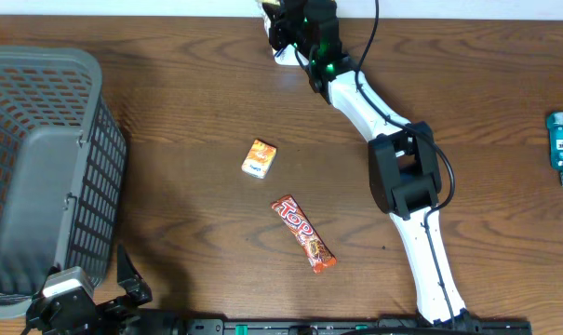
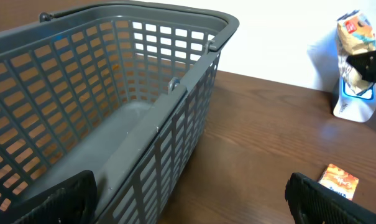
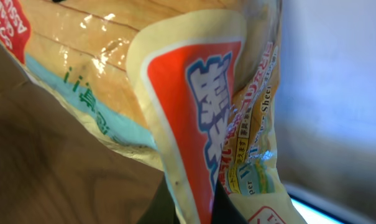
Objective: Scan the item barcode
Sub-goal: 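Carry the snack bag right and set it at the table's right edge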
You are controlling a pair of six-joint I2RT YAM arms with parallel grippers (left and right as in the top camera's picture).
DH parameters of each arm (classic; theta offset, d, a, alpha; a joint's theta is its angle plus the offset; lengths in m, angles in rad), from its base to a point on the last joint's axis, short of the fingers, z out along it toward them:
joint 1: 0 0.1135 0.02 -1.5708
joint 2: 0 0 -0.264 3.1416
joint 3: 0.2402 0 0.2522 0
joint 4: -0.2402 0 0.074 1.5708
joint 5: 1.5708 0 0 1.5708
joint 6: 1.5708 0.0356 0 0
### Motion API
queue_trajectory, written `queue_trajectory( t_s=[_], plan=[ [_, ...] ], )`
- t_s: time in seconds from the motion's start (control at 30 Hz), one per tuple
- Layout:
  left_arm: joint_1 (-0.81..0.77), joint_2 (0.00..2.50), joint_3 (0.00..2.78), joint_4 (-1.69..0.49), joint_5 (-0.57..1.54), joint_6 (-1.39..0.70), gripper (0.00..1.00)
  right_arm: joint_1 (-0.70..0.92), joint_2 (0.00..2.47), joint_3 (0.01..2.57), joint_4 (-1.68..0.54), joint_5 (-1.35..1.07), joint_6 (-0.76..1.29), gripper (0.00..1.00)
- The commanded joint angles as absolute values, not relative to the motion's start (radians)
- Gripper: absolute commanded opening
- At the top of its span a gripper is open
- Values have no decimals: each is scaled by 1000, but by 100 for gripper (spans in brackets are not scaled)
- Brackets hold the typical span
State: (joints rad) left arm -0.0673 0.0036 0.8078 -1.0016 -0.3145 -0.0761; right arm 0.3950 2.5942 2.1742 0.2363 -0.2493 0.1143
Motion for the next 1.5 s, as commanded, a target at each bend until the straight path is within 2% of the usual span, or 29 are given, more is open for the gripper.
queue_trajectory(
  t_s=[0.0, 0.2, 0.4, 0.5, 0.7, 0.8, 0.97, 1.13, 1.37, 1.47],
  plan=[
    [-64, 4, 735, -1099, -341, -147, 98, 372, 2497, 2206, 144, -231, 154, 1],
    [-64, 3, 735, -1099, -341, -147, 98, 293, 2267, 2206, -201, -131, 245, 1],
    [-64, 3, 735, -1099, -341, -147, 98, 177, 2041, 2206, -633, 202, 353, 1],
    [-64, 4, 735, -1099, -341, -147, 98, 92, 1990, 2206, -811, 307, 359, 1],
    [-64, 4, 735, -1099, -341, -147, 98, -84, 2009, 2168, -1030, 529, 343, 1],
    [-64, 4, 735, -1099, -341, -147, 98, -170, 2025, 2097, -1020, 636, 327, 1],
    [-64, 3, 735, -1099, -341, -147, 98, -301, 2052, 1962, -895, 642, 298, 1],
    [-64, 4, 735, -1099, -341, -147, 98, -369, 2054, 1804, -766, 455, 158, 1],
    [-64, 4, 735, -1099, -341, -147, 98, -383, 2056, 1531, -419, 185, -134, 1],
    [-64, 3, 735, -1099, -341, -147, 98, -374, 2062, 1463, -332, 166, -166, 1]
  ],
)
